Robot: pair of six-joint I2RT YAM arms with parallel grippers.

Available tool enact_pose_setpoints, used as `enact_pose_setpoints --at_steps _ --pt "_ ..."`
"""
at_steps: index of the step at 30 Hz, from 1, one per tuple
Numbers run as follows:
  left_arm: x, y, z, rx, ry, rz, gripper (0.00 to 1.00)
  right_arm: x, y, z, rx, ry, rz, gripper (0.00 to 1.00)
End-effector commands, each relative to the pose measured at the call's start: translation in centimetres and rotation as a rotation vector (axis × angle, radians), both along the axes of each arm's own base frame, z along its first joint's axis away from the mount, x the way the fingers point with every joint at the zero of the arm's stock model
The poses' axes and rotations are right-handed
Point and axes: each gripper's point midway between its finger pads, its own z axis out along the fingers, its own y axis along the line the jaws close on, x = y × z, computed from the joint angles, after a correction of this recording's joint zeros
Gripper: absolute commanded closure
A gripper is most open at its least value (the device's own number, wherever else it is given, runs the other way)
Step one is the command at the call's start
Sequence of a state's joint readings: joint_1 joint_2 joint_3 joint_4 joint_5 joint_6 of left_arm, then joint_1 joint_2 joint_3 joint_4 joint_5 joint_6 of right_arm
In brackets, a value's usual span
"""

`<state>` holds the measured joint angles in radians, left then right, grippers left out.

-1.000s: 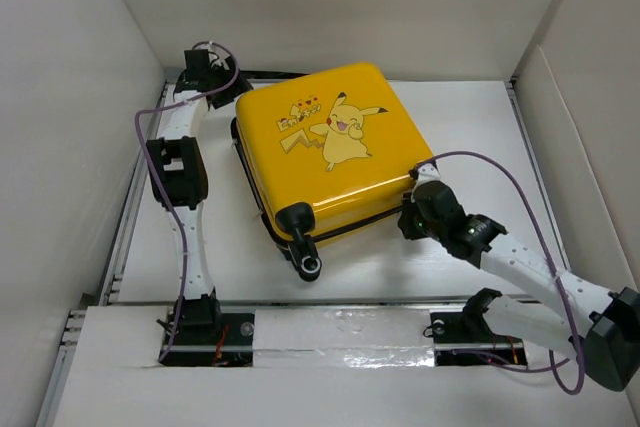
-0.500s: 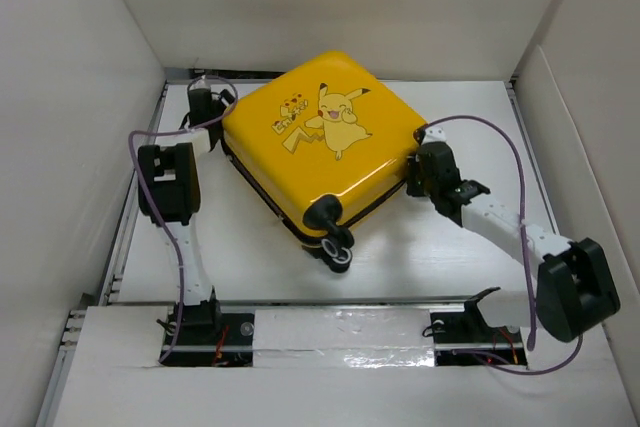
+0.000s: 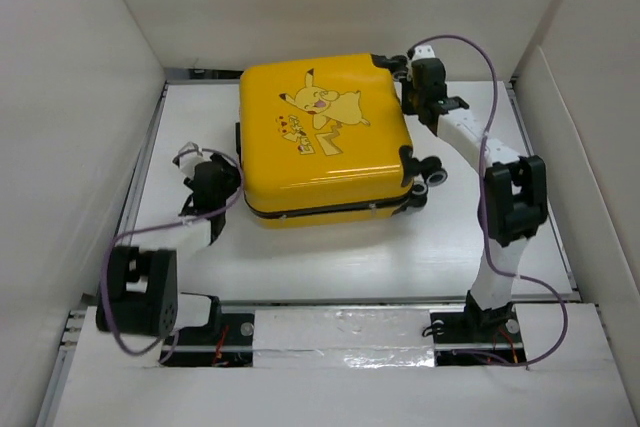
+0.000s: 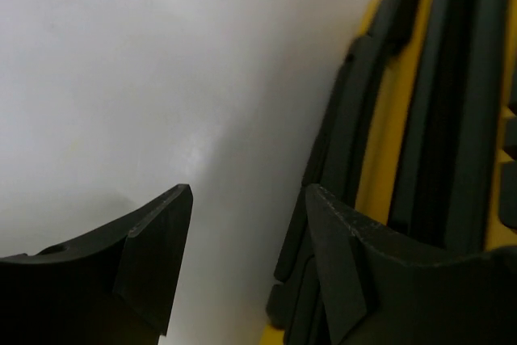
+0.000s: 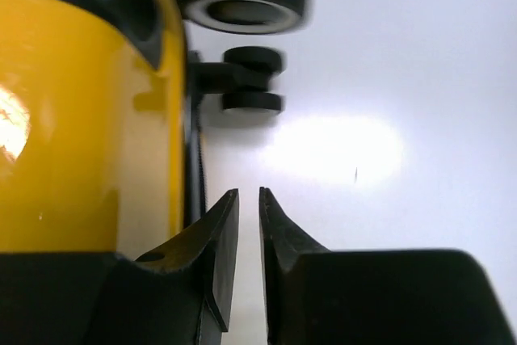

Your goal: Pack the luggage

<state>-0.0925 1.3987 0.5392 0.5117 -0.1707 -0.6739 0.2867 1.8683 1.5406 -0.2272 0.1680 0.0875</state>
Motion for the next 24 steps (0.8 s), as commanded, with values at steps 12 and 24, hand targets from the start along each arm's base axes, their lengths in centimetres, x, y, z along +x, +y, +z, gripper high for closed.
enact_pose_setpoints --at_steps 12,24 --pt "-12.3 -5.5 16.6 -0.114 -0.448 -0.199 0.23 2.3 13.1 14.0 0.301 -0.166 0.442 0.18" --pt "-4.2 -7.6 33.2 -0.213 -0.755 -0.208 0.35 -14.7 5.0 18.6 0.386 -0.469 0.323 0.93"
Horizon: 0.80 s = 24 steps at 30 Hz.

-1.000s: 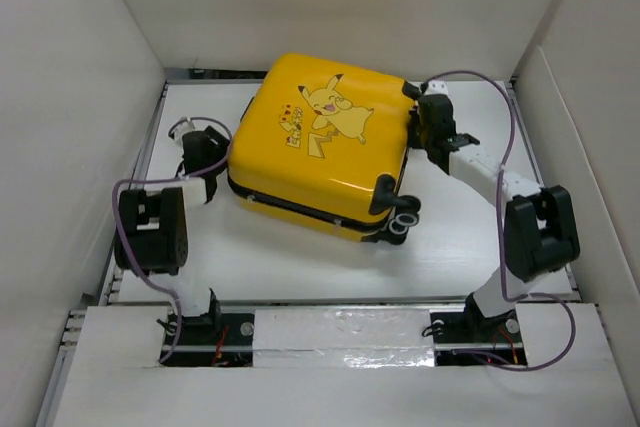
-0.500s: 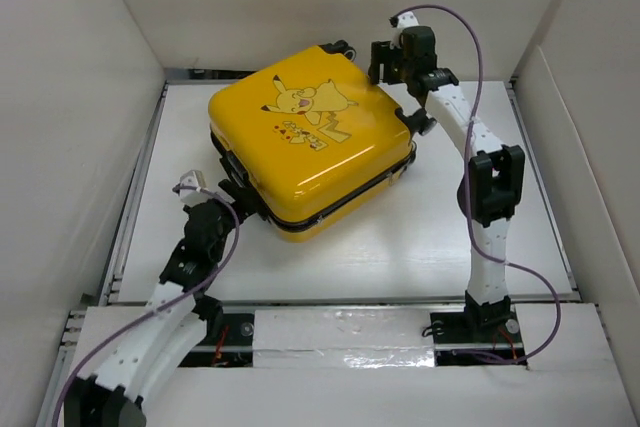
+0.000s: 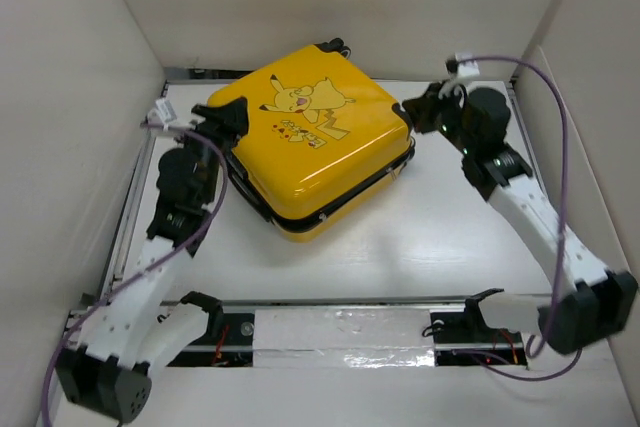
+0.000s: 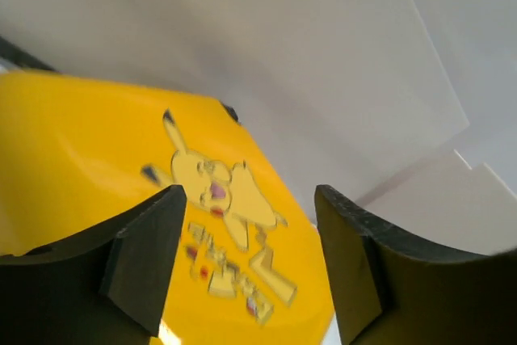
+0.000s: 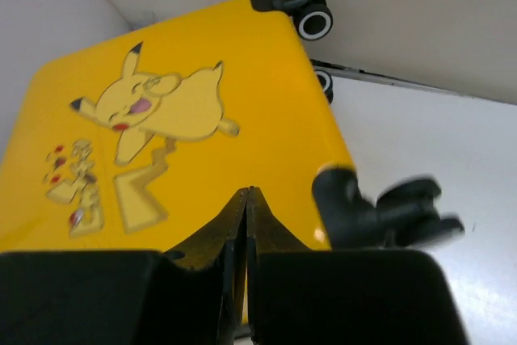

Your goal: Pack the luggage

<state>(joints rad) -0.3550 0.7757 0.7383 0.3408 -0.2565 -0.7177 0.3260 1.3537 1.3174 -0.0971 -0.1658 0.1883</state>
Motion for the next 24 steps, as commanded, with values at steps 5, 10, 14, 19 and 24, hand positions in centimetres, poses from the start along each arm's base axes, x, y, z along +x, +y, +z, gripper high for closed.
enact_pose_setpoints --at_steps 5,10,14,19,24 --pt "13.7 0.1 2.7 0.110 0.082 -0.045 0.95 -9.4 -1.4 -5.9 0.096 -0.040 0.029 0.96" --pt "20.6 4.9 -0.8 0.158 0.242 -0.047 1.00 -10.6 -3.6 -11.9 0.041 0.075 -0.073 0.98" --pt "24.6 9.0 -6.9 0.161 0.388 -0.037 1.00 -9.2 -4.9 -13.8 0.050 0.111 -0.111 0.98" --pt "28.6 10.9 -11.0 0.202 0.498 -0.119 0.96 -7.7 -4.5 -15.0 0.043 0.157 -0.110 0.92" --pt "31.1 9.4 -18.0 0.204 0.639 -0.286 0.81 -5.1 -3.6 -16.8 0.030 0.200 -0.104 0.88"
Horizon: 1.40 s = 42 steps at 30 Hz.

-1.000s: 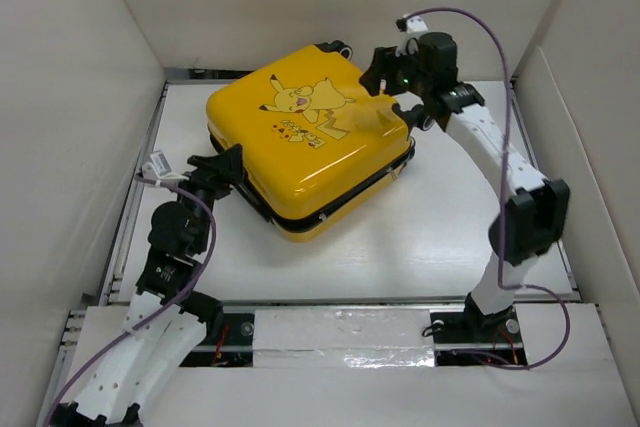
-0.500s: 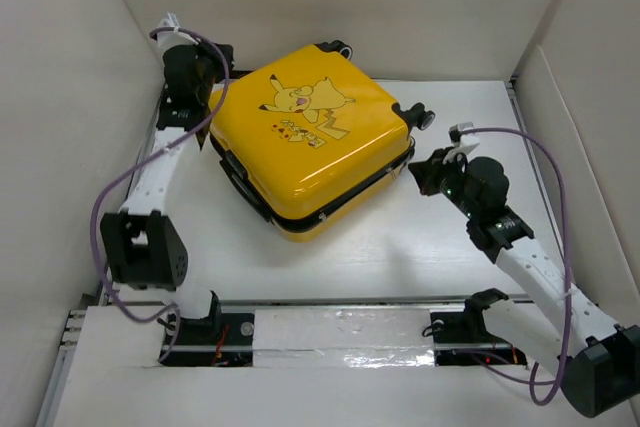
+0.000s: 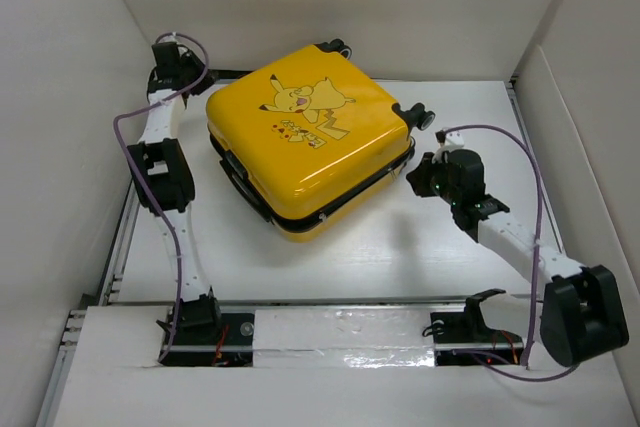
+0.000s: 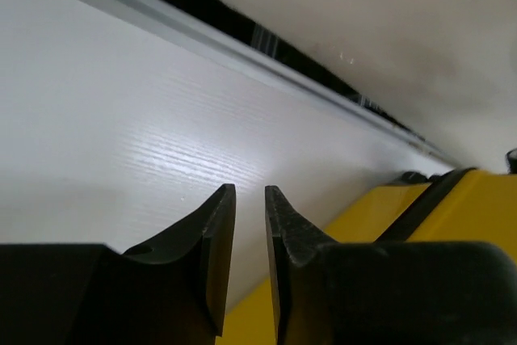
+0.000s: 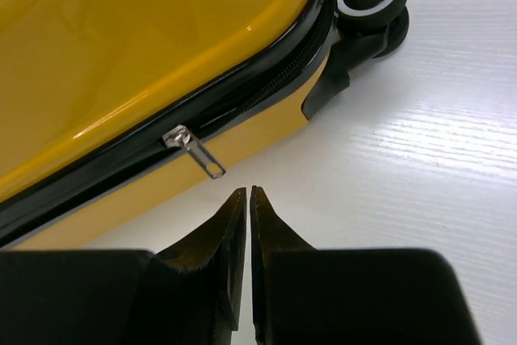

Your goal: Pack the luggage

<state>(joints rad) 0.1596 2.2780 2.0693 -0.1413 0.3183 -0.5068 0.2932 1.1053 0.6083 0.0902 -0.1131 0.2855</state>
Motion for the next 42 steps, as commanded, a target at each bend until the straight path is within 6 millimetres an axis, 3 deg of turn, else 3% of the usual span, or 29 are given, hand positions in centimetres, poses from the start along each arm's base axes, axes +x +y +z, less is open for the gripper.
enact_pose_setpoints --at_steps 1,3,7,8,10,11,13,14,15,16,17,18,20,21,23,24,25,28,29,31,33,34,35,36,38,39,41,42 --pt "-0.8 -3.4 -1.0 -0.034 0.059 -0.186 0.80 3.4 1.0 2.8 0.041 -0.096 -0.002 0.88" --pt "-1.0 -4.4 -3.3 -0.083 0.078 -0.234 0.78 4.3 1.6 2.8 0.044 -0.090 0.014 0.87" --pt "-1.7 -6.7 -4.8 -0.129 0.063 -0.301 0.79 6.3 2.6 3.4 0.052 -0.111 0.041 0.86" --pt "-1.9 -6.8 -3.7 -0.123 0.036 -0.306 0.80 6.9 3.2 4.0 0.062 -0.143 0.052 0.85" --pt "-2.6 -7.7 -4.0 -0.141 0.019 -0.322 0.80 7.6 3.4 4.3 0.062 -0.148 0.048 0.85" --pt "-3.1 -8.7 -2.5 -0.143 -0.012 -0.339 0.81 8.5 3.7 4.5 0.061 -0.152 0.052 0.85" --pt "-4.3 -9.5 -3.2 -0.170 -0.023 -0.342 0.81 9.2 4.3 4.7 0.053 -0.160 0.081 0.85" --pt "-5.1 -10.2 -0.9 -0.167 -0.064 -0.344 0.83 9.8 4.6 5.0 0.060 -0.171 0.086 0.85" --pt "-6.4 -10.0 -2.8 -0.176 -0.055 -0.306 0.85 10.5 5.2 4.9 0.065 -0.175 0.109 0.85" --pt "-7.3 -10.5 -2.4 -0.216 -0.065 -0.273 0.86 11.2 5.2 5.1 0.069 -0.185 0.117 0.85" --pt "-8.4 -10.4 0.2 -0.225 -0.124 -0.247 0.88 11.5 5.7 5.2 0.073 -0.182 0.140 0.85" --pt "-9.9 -10.1 -2.0 -0.264 -0.112 -0.185 0.88 12.5 6.6 5.6 0.077 -0.188 0.178 0.85" --pt "-11.8 -9.8 -0.6 -0.270 -0.157 -0.145 0.89 13.6 6.9 6.1 0.076 -0.185 0.202 0.85" --pt "-13.2 -9.2 -2.7 -0.266 -0.123 -0.094 0.89 13.8 7.1 5.9 0.064 -0.166 0.218 0.85" --pt "-15.7 -8.8 -3.4 -0.283 -0.126 -0.041 0.89 15.6 8.0 7.5 0.069 -0.189 0.240 0.85" --pt "-15.5 -8.7 -2.0 -0.284 -0.169 -0.033 0.89 15.4 8.1 7.3 0.070 -0.176 0.249 0.85" --pt "-17.1 -8.6 -3.7 -0.288 -0.139 -0.017 0.87 16.0 8.3 7.8 0.076 -0.183 0.253 0.85" --pt "-18.2 -8.1 -3.4 -0.270 -0.142 0.019 0.70 16.2 7.4 8.1 0.101 -0.172 0.243 0.78" --pt "-18.3 -7.5 -2.3 -0.264 -0.167 0.037 0.57 16.2 6.7 8.2 0.105 -0.171 0.227 0.75" --pt "-18.3 -6.6 -0.5 -0.290 -0.209 0.078 0.46 16.1 5.5 8.4 0.117 -0.167 0.216 0.64" --pt "-18.5 -5.8 3.6 -0.310 -0.309 0.114 0.33 16.0 3.6 9.1 0.120 -0.175 0.181 0.55" --pt "-18.4 -5.5 5.9 -0.321 -0.355 0.129 0.29 16.0 3.0 9.3 0.124 -0.173 0.170 0.47" --pt "-18.8 -5.2 9.1 -0.317 -0.421 0.143 0.22 15.9 2.3 9.8 0.129 -0.177 0.164 0.41" --pt "-18.9 -4.2 10.3 -0.301 -0.434 0.199 0.19 15.5 1.7 10.4 0.133 -0.176 0.164 0.36" --pt "-20.0 -3.2 17.0 -0.265 -0.570 0.235 0.15 15.2 -0.2 11.1 0.139 -0.177 0.147 0.26" --pt "-20.5 -2.6 18.9 -0.254 -0.605 0.261 0.14 14.4 -0.7 12.4 0.141 -0.202 0.143 0.23" --pt "-22.5 -3.7 26.0 -0.235 -0.748 0.215 0.14 12.7 -1.4 11.9 0.158 -0.200 0.143 0.18" --pt "-22.7 -4.4 25.6 -0.214 -0.729 0.197 0.14 12.9 -2.1 12.1 0.156 -0.214 0.129 0.17"
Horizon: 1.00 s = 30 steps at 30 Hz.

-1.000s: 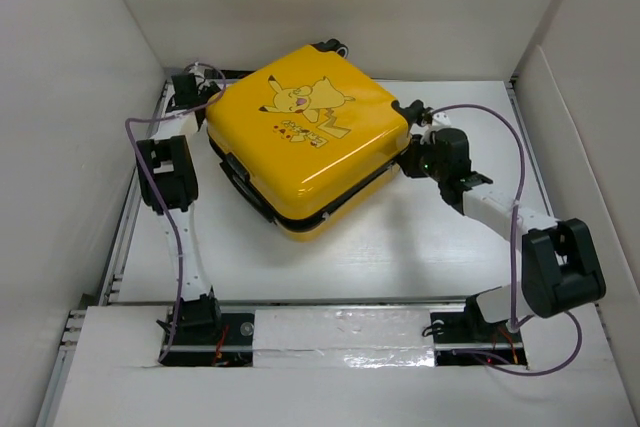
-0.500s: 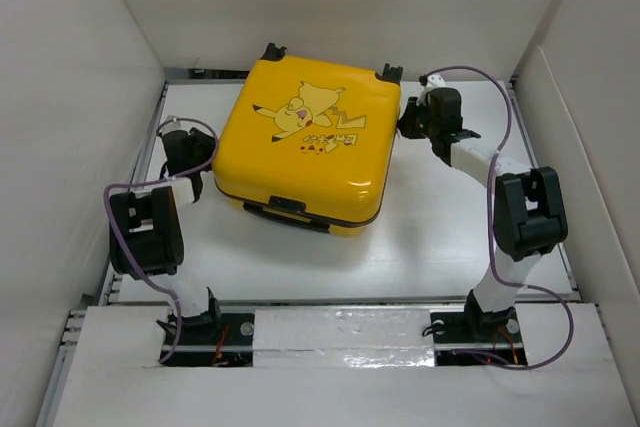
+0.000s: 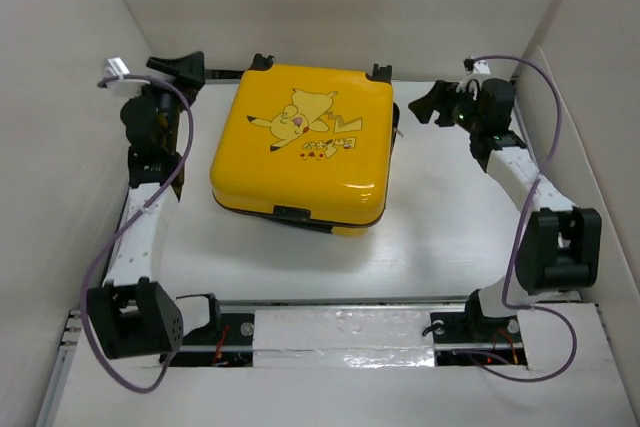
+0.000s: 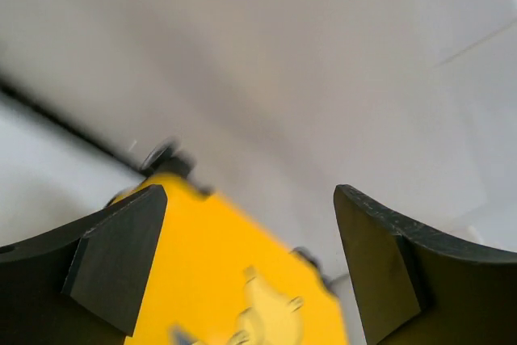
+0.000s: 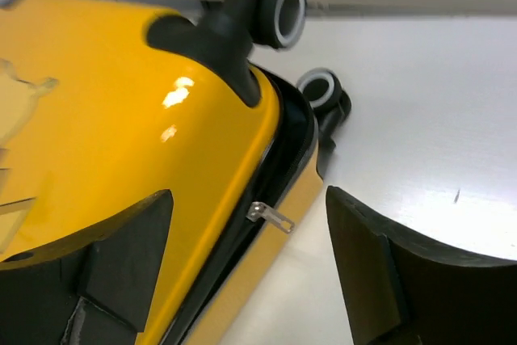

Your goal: Pack the luggage

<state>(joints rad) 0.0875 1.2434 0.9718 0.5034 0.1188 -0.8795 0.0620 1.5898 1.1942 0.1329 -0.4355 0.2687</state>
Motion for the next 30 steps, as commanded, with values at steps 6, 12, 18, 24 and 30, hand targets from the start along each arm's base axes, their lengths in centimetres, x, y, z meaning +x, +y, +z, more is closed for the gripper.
enact_pose_setpoints --at_steps 6,12,18,24,30 --pt "-8.9 -9.4 9.9 0.152 -0.311 -0.309 1.00 -8.6 2.7 2.9 0.119 -0.142 0.155 0.82" --pt "-16.9 -15.1 2.4 0.241 -0.212 -0.531 1.00 -18.4 7.7 0.9 0.073 -0.182 0.367 1.00" --pt "-22.7 -13.8 -3.9 0.304 -0.100 -0.591 1.00 -23.5 10.8 0.2 -0.054 -0.162 0.521 0.99" --pt "-27.0 -14.4 -9.2 0.304 0.009 -0.729 1.00 -28.1 14.5 -1.0 -0.104 -0.114 0.684 0.98" --pt "-25.1 -15.3 -7.6 0.316 -0.047 -0.742 1.00 -32.6 19.0 -0.8 -0.101 -0.148 0.855 0.93"
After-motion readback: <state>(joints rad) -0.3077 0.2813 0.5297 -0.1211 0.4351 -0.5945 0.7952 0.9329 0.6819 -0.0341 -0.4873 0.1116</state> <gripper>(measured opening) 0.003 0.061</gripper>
